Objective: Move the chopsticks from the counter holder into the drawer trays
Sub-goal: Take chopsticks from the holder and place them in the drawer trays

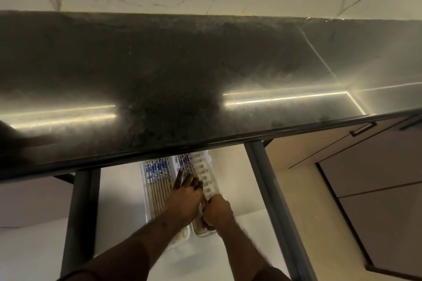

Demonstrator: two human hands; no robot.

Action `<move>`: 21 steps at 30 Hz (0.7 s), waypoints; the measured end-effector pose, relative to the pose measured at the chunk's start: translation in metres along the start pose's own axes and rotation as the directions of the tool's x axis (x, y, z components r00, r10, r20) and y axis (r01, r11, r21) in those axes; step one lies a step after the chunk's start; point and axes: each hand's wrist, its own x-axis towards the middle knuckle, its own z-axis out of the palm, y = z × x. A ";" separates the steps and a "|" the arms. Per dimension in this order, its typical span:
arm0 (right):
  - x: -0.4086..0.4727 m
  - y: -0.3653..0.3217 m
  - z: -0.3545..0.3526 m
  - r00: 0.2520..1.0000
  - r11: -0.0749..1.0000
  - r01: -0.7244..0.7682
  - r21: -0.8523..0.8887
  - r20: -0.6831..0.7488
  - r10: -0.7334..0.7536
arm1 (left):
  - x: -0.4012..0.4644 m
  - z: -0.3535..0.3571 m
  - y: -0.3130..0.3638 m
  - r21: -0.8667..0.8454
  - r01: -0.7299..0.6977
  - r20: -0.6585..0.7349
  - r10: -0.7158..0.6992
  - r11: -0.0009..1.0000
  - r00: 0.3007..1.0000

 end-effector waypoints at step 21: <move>0.000 0.010 0.024 0.955 0.917 0.222 -0.330 -0.116 -0.273 | 0.013 0.017 0.004 0.165 -0.056 0.102 0.039 0.985 0.994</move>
